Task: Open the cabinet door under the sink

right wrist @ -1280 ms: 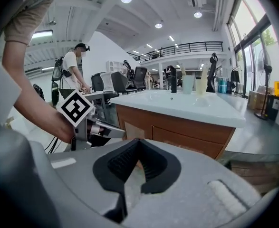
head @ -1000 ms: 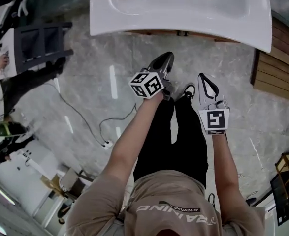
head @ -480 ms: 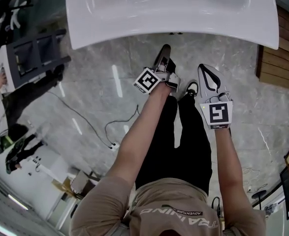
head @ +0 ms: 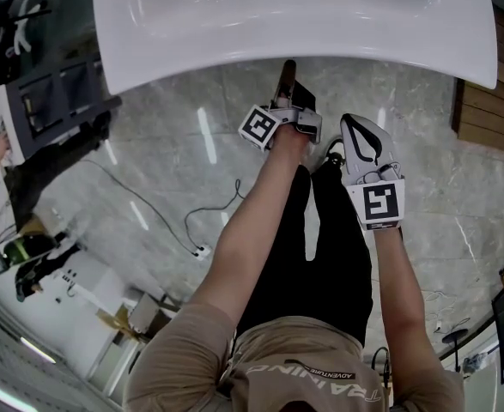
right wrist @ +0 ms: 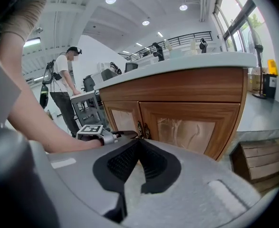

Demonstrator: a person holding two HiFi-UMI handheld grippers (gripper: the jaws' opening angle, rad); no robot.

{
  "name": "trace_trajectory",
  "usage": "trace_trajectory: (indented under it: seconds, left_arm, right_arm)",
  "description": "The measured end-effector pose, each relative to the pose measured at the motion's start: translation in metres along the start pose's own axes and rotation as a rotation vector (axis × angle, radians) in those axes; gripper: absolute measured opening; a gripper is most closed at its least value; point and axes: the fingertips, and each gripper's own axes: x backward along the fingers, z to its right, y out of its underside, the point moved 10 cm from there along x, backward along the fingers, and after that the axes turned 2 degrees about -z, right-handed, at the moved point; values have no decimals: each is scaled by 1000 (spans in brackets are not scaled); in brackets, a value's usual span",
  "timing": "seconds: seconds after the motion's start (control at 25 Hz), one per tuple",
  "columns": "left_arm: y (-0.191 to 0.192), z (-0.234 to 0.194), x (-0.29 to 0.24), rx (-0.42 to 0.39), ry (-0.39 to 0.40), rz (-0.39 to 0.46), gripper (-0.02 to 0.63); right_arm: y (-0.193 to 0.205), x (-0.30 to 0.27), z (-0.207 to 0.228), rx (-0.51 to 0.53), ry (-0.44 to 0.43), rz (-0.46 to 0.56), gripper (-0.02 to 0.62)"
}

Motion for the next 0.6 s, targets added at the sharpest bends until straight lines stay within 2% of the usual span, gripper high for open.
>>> trace_trajectory:
  seconds: [0.16, 0.44, 0.52, 0.6]
  left_arm:
    - [1, -12, -10, 45, 32, 50, 153]
    - [3, -21, -22, 86, 81, 81, 143]
    - [5, -24, -23, 107, 87, 98, 107]
    - [8, -24, -24, 129, 102, 122, 103]
  right_arm:
    - [6, 4, 8, 29, -24, -7, 3]
    - [20, 5, 20, -18, -9, -34, 3]
    - [20, 5, 23, 6, -12, -38, 3]
    - [21, 4, 25, 4, -12, -42, 3]
